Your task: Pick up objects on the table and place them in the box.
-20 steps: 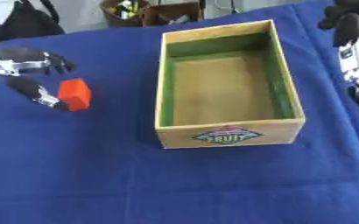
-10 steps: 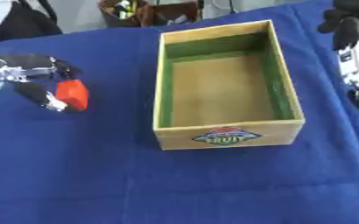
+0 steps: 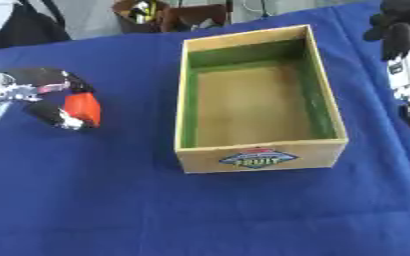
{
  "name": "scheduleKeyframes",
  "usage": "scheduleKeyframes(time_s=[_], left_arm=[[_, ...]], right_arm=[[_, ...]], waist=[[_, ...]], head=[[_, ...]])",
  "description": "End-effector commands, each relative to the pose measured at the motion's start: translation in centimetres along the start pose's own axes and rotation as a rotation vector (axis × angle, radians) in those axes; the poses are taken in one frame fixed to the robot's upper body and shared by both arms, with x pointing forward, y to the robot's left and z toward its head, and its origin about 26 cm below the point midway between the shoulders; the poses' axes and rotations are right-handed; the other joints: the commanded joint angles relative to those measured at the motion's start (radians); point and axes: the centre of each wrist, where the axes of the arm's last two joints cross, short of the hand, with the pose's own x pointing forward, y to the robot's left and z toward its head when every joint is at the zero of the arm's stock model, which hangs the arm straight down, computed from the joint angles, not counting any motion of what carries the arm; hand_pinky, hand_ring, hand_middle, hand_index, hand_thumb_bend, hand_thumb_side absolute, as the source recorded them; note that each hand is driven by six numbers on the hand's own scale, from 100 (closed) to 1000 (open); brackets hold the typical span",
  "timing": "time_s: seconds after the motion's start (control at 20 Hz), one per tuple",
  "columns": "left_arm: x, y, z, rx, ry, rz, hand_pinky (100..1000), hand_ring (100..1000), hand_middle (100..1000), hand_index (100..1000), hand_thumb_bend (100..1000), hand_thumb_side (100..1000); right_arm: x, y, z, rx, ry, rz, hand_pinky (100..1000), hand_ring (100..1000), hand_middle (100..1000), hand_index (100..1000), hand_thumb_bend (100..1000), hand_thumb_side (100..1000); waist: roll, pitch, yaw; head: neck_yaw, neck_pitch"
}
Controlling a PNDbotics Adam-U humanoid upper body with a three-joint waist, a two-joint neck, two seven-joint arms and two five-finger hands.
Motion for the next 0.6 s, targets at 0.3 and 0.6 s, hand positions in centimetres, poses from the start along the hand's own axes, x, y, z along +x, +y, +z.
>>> scheduleKeyframes(time_s=[0.3, 0.6], left_arm=[[-0.61, 0.46, 0.62, 0.041, 0.034, -0.054, 578, 691, 664, 862, 560, 728], [-0.57, 0.22, 0.51, 0.048, 0.034, -0.053, 507, 610, 599, 837, 457, 675]], right_arm=[[0.75, -0.28, -0.37, 0.003, -0.032, 0.006, 944, 850, 595, 802, 100, 571], [0.7, -0.28, -0.3, 0.0, -0.028, 0.006, 945, 851, 595, 802, 100, 570]], waist=[[-0.007, -0.023, 0.005], [-0.007, -0.027, 0.006]], head=[[0.0, -0.013], [-0.001, -0.015]])
